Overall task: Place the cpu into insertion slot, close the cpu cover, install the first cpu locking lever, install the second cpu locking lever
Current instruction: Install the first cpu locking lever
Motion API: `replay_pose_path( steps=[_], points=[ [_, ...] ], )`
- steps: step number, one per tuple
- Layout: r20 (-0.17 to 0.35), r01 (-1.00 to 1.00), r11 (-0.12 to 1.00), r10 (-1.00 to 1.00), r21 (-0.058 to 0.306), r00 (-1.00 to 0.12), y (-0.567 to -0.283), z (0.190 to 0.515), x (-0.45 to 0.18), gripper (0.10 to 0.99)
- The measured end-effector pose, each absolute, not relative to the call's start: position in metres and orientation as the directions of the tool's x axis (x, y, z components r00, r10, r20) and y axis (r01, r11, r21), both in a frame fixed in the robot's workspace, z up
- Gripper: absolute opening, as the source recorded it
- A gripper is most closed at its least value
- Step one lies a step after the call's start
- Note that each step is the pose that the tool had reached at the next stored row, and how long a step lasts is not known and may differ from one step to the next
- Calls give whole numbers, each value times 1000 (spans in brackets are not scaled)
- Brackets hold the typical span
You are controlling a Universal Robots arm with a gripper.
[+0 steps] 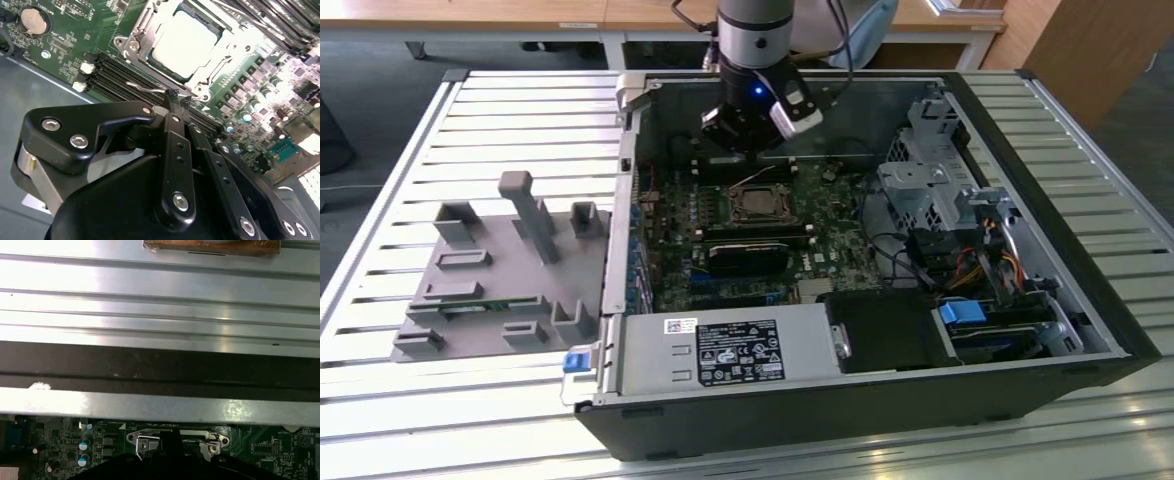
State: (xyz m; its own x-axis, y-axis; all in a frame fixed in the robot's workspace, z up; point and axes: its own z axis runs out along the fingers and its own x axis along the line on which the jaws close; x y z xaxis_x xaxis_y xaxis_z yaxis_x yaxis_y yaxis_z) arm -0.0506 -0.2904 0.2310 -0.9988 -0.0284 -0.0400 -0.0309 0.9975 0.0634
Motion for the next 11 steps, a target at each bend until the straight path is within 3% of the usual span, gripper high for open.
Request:
replay_pose_path(
  steps=[11],
  points=[
    [-39,-31,998,-28,63,-999,-286,227,-43,106]
  ],
)
